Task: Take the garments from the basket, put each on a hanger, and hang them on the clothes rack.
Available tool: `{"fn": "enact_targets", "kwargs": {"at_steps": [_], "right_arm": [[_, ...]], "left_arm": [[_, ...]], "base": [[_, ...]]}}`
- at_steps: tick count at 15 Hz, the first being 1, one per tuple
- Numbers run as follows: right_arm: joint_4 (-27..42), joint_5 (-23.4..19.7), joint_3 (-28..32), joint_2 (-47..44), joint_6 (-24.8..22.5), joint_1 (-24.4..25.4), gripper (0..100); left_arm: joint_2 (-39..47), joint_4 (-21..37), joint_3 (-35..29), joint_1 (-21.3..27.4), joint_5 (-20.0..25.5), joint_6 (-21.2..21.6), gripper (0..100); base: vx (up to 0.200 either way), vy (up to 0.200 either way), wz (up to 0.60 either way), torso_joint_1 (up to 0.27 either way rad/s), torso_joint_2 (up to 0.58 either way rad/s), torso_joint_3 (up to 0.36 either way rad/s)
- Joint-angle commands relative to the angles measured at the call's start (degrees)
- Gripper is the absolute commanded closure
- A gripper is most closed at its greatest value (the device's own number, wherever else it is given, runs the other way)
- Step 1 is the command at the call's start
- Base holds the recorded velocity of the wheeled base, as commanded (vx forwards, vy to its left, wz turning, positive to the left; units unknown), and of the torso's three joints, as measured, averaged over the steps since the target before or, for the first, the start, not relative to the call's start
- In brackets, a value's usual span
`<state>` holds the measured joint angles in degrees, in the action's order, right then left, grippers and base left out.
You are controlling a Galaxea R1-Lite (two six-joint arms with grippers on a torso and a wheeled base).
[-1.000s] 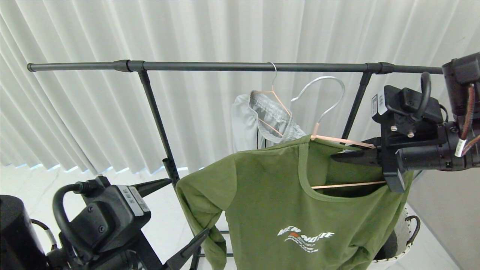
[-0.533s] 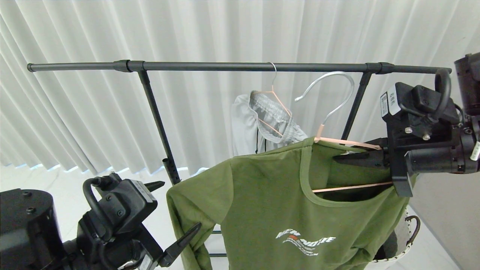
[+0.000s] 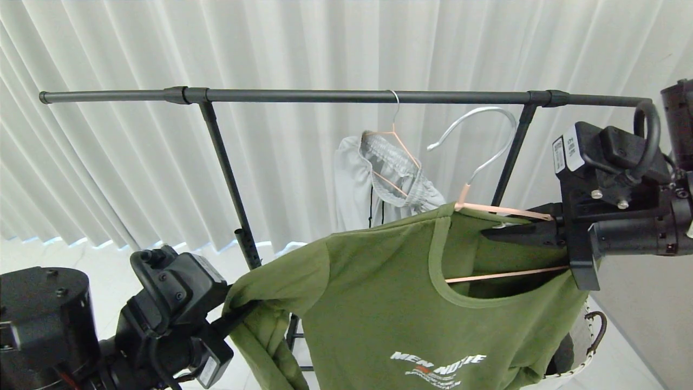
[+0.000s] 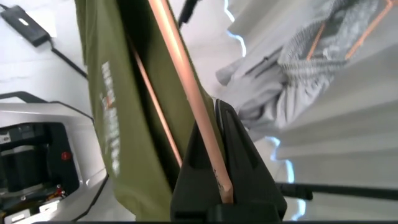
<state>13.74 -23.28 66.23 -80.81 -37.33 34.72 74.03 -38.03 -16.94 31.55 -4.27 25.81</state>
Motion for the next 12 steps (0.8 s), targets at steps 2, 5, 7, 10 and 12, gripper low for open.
{"fn": "enact_targets", "kwargs": {"at_steps": [2,5,7,10,12], "right_arm": [[0.06,1.40,-0.75,0.74,-0.03,-0.97,100],[0.06,1.84,-2.51,1.89,-0.03,-3.25,100],[0.85,1.93,-2.86,2.33,-0.03,-4.04,100],[1.11,2.01,-2.77,2.41,-0.03,-4.31,100],[1.11,2.89,-2.77,2.33,-0.03,-4.31,100]], "left_arm": [[-0.91,-0.02,0.77,-4.74,-0.22,0.03,100],[-2.49,-0.02,2.44,-9.49,-0.22,0.38,100],[-2.75,-0.02,3.15,-10.46,-0.30,0.47,100],[-2.75,-0.02,3.23,-10.46,-0.30,0.56,100],[-2.93,-0.02,2.79,-9.58,-0.22,0.65,100]], "base": [[0.000,0.000,0.00,0.000,0.00,0.000],[0.000,0.000,0.00,0.000,0.00,0.000],[0.000,0.000,0.00,0.000,0.00,0.000],[0.000,0.000,0.00,0.000,0.00,0.000],[0.000,0.000,0.00,0.000,0.00,0.000]]}}
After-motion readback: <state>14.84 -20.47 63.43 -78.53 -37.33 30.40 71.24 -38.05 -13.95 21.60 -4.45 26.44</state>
